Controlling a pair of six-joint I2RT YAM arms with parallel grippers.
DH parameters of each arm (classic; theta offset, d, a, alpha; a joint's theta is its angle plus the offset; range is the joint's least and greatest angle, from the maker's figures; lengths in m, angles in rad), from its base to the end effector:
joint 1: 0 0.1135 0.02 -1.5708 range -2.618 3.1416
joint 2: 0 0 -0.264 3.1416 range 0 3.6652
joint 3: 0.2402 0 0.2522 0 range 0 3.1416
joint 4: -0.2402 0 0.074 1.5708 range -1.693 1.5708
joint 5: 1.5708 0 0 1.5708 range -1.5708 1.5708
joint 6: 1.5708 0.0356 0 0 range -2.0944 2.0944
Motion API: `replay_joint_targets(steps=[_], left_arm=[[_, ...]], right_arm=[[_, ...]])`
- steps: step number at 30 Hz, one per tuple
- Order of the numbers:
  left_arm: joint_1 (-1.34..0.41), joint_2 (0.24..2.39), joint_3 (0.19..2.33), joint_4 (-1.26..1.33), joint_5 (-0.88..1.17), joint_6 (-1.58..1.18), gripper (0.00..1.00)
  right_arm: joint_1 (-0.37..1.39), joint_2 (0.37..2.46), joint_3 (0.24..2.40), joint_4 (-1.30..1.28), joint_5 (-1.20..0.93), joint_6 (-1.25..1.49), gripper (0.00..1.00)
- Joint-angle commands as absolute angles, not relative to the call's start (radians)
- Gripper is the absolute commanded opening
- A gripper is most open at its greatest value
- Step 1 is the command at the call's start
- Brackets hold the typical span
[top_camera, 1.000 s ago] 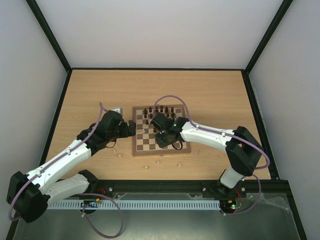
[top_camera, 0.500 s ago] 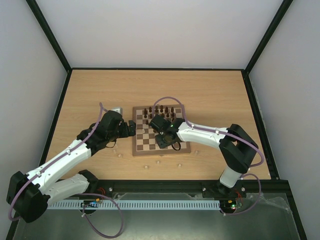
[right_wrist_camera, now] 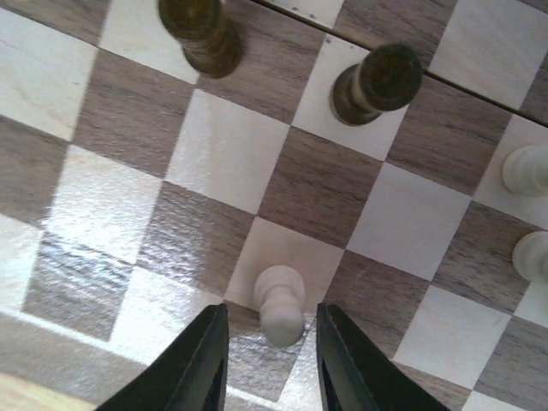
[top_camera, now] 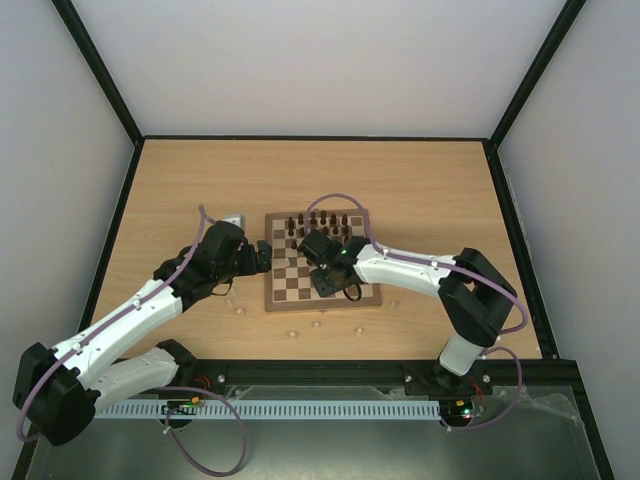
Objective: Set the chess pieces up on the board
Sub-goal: Place the chess piece on the chessboard, then pick up the chess piece from the chessboard.
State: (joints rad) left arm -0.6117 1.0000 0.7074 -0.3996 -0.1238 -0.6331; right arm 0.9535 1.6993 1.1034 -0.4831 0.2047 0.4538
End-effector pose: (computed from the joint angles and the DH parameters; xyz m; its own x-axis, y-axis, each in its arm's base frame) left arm 0.1772 -0.1189 0.2527 -0.7124 -0.2175 -0.6673 0.0876 0.9158 -0.3919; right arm 0.2037 0.2744 0.1915 -0.7843 -0.3633 -0.5030 -0.4440 0.8949 0.0460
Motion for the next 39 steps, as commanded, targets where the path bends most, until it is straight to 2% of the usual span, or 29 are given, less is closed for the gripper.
replay_joint_targets(steps=[1,4,5,7,15,21,29,36,39], left_arm=[[-0.606,0.979,0.715,-0.424,-0.127,-0.633,1.00],[-0.607,0.978,0.728,-0.428,-0.127,-0.631,1.00],[-0.606,0.978,0.733,-0.427,-0.126,-0.630,1.00],[-0.607,0.982,0.745,-0.423,-0.120,-0.630,1.00],[-0.603,1.065,0.829,-0.429,-0.038,-0.647,0.99],[-0.602,1.156,0.884,-0.455,0.053,-0.656,0.99],[-0.605,1.076,0.821,-0.390,0.143,-0.636,1.00],[-0.608,0.995,0.779,-0.395,0.028,-0.623,1.00],[-0.609,1.005,0.781,-0.384,-0.002,-0.623,1.00]], right_arm=[[0.960,1.613,1.093,-0.484,0.156,0.429,0.32],[0.960,1.549,1.105,-0.498,0.133,0.415,0.42],[0.960,1.522,1.110,-0.506,0.130,0.411,0.54],[0.960,1.471,1.121,-0.514,0.131,0.402,0.98],[0.911,1.400,1.221,-0.601,0.264,0.444,0.99],[0.793,1.374,1.241,-0.623,0.216,0.464,0.99],[0.707,1.338,1.220,-0.613,0.257,0.478,0.99],[0.641,1.453,1.228,-0.590,0.195,0.463,1.00],[0.640,1.523,1.268,-0.579,0.196,0.448,0.94]])
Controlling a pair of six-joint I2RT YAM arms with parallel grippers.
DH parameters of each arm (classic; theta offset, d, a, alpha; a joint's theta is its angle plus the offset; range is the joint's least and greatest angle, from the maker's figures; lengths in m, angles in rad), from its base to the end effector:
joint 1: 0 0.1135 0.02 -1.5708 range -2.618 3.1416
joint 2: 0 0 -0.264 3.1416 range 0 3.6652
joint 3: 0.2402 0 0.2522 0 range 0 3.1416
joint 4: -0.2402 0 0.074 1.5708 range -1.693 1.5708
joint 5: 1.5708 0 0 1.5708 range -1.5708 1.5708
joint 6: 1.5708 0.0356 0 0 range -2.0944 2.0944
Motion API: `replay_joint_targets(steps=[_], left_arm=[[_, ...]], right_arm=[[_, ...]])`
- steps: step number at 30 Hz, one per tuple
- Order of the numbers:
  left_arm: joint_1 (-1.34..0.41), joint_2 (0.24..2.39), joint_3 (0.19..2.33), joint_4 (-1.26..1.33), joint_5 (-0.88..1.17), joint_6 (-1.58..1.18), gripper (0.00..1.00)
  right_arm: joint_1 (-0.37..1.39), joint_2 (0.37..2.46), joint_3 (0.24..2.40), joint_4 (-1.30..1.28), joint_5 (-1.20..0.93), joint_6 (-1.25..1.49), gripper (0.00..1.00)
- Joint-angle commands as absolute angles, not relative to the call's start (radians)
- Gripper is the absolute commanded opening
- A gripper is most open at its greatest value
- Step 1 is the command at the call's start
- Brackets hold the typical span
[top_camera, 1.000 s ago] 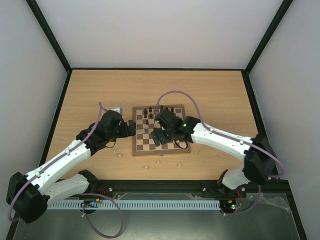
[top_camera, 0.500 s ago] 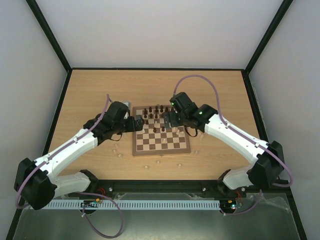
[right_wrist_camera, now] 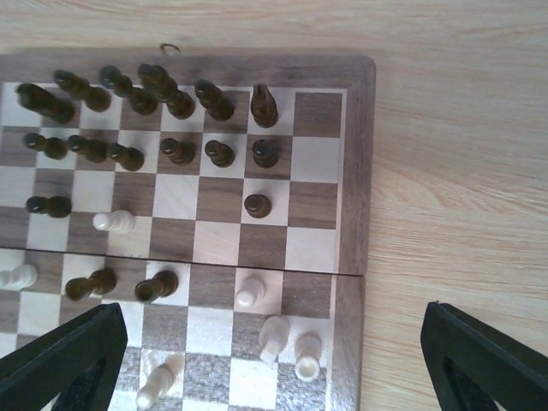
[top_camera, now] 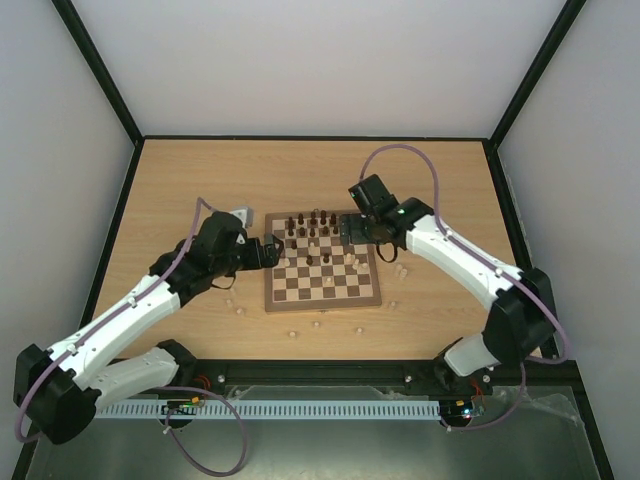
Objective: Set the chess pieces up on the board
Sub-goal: Pick up the chess piece from the chessboard.
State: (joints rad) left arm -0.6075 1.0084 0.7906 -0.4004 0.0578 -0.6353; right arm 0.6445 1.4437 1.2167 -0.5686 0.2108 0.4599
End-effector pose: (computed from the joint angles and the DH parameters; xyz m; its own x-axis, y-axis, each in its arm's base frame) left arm 0.1800 -0.1276 0.2790 -0.7441 -0.2042 -0.6361 0.2074 0.8345 -0.5105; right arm 0.2562 0.1832 0.3010 -0.7205 0.0015 -0.6935 -0.1681 0.9698 0.1767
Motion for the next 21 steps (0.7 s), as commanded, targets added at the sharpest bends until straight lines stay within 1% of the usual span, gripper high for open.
replay_joint_targets(steps=[1,3,7,9,10,13,18,21], left_arm=[[-0.606,1.023,0.784,-0.380,-0.008,-0.621,0.99],[-0.607,1.057,0.794,-0.381,-0.027,-0.619,1.00],[-0.606,1.109,0.798,-0.374,-0.043,-0.613,1.00],[-0.603,1.121,0.797,-0.367,-0.046,-0.612,0.99],[-0.603,1.124,0.798,-0.365,-0.047,-0.612,0.99],[-0.604,1.124,0.794,-0.361,-0.050,-0.612,0.99],[-0.591,1.132,0.772,-0.351,-0.089,-0.609,1.00],[-0.536,1.161,0.770,-0.340,-0.057,-0.601,1.00]], right_arm=[[0.640,1.546,1.287,-0.581,0.200,0.441,0.91],[0.640,1.585,1.320,-0.582,0.212,0.430,0.81],[0.640,1.630,1.340,-0.557,0.232,0.416,0.65],[0.638,1.659,1.334,-0.537,0.230,0.414,0.51],[0.637,1.679,1.332,-0.533,0.224,0.414,0.46],[0.635,1.722,1.322,-0.515,0.195,0.413,0.42],[0.635,1.752,1.303,-0.492,0.171,0.404,0.42],[0.632,1.787,1.333,-0.513,0.172,0.392,0.42]])
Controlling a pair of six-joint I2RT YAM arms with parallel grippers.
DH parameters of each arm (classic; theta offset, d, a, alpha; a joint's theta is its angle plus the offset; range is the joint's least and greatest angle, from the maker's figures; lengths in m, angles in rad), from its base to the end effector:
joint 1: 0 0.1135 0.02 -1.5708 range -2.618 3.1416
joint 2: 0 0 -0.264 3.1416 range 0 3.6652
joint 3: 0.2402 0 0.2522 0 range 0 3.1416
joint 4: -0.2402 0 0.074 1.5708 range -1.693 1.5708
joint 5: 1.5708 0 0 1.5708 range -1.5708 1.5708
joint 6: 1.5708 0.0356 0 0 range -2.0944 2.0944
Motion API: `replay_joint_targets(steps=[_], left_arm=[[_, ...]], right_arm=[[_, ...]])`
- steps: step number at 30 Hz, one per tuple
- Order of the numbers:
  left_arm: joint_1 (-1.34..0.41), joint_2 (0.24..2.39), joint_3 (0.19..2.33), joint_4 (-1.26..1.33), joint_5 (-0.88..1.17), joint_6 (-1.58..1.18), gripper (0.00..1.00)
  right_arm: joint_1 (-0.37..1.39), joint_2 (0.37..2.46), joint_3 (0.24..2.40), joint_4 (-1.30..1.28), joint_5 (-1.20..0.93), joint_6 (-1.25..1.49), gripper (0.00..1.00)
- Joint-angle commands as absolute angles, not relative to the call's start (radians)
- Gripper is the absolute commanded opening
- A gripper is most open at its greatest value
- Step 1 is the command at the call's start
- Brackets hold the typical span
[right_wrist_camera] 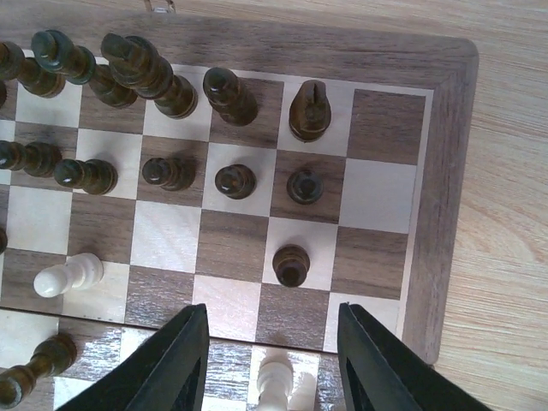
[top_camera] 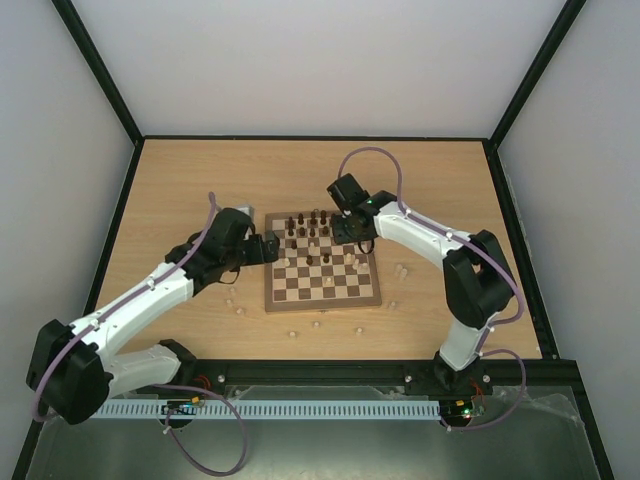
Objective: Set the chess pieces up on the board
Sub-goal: Pick up the chess piece from the chessboard.
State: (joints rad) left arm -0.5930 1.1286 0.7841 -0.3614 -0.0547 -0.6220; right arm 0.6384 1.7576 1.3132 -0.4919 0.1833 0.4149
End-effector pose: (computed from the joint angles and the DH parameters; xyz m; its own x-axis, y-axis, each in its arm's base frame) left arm 0.2011 -0.1332 0.2548 -0.7422 -0.2014 -0.6392 0.1120 0.9031 -0.4146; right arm 0.3095 0.2216 0.2340 -0.7931 -0.0950 -0.6017 -0.1961 0.9750 0.1046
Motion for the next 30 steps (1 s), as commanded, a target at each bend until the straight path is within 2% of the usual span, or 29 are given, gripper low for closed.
replay_joint_targets(steps=[1,5,20,30], left_arm=[[-0.517,1.169,0.768,-0.334,-0.038,-0.600,1.00],[-0.465,1.186,0.760,-0.307,0.026,-0.596,0.99],[-0.445,1.207,0.742,-0.287,0.064,-0.589,0.99],[-0.445,1.200,0.741,-0.290,0.066,-0.587,0.99]], right_arm=[[0.631,1.796,1.338,-0.514,0.173,0.389,0.42],[0.620,1.831,1.352,-0.520,0.169,0.387,0.36],[0.586,1.897,1.361,-0.482,0.126,0.390,0.26],[0.579,1.907,1.356,-0.478,0.141,0.390,0.14]])
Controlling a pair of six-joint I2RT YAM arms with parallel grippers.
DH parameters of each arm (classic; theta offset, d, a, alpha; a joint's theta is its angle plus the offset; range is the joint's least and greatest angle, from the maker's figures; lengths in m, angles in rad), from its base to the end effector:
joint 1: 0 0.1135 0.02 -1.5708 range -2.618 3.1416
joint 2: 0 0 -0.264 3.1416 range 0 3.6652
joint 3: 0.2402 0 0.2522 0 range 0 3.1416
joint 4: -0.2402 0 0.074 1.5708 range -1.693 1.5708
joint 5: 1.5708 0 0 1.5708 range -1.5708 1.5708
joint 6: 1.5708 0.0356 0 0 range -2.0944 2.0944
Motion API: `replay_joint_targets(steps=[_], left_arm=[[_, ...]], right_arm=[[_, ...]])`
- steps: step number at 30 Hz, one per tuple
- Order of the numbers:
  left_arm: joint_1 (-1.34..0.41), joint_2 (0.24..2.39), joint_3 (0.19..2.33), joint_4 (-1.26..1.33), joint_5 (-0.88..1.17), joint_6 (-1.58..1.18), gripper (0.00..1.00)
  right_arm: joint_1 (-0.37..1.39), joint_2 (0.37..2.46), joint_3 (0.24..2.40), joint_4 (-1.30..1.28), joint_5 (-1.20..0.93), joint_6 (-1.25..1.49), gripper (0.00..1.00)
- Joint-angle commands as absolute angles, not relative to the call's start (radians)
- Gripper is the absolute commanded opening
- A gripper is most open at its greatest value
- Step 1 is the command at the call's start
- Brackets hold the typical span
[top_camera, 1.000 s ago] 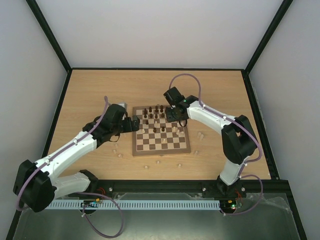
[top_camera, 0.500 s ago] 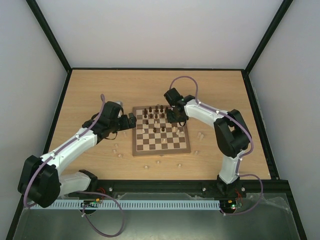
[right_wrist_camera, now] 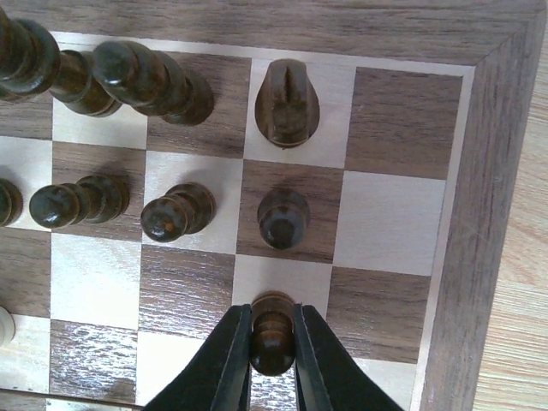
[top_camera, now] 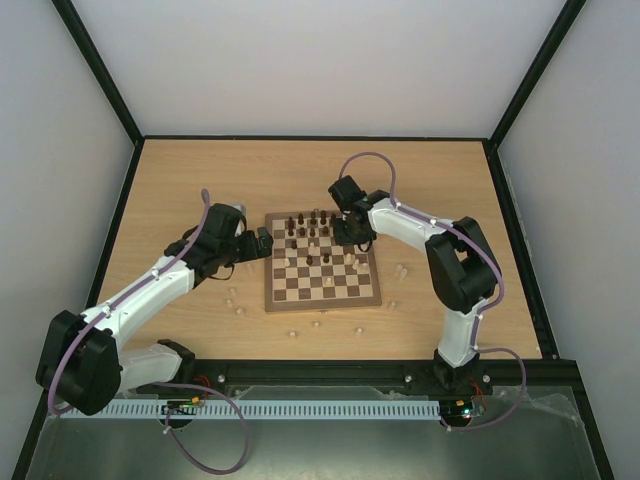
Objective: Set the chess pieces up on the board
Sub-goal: Pick up the chess piece from the chessboard, then place the chess piece on the chessboard.
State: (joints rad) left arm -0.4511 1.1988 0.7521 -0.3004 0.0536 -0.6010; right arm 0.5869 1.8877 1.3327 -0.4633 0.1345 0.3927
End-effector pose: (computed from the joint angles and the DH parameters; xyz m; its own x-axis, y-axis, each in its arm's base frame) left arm 0.2253 -0.1113 0.2333 -0.7705 -0.2541 -0.5845 0.0424 0.8946 -0.4449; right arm 0.3352 0.2172 0.1932 -0.8424 -0.1048 -0.5286 -0.1816 0.9787 0.0954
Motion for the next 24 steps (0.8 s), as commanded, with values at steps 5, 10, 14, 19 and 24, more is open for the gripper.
replay_joint_targets(steps=[5,10,14,19,24], left_arm=[[-0.445,1.200,0.740,-0.289,0.071,-0.587,0.99],[-0.445,1.196,0.739,-0.287,0.079,-0.586,1.00],[-0.446,1.194,0.737,-0.285,0.084,-0.585,0.99],[-0.448,1.193,0.737,-0.285,0.088,-0.583,1.00],[-0.449,1.193,0.738,-0.288,0.087,-0.584,0.99]], right_arm=[[0.577,1.873,1.334,-0.499,0.195,0.397,0.12],[0.537,1.833,1.323,-0.511,0.228,0.405,0.12],[0.499,1.826,1.336,-0.511,0.227,0.405,0.12],[0.483,1.853,1.370,-0.512,0.202,0.403,0.13],[0.483,1.876,1.385,-0.499,0.158,0.403,0.13]])
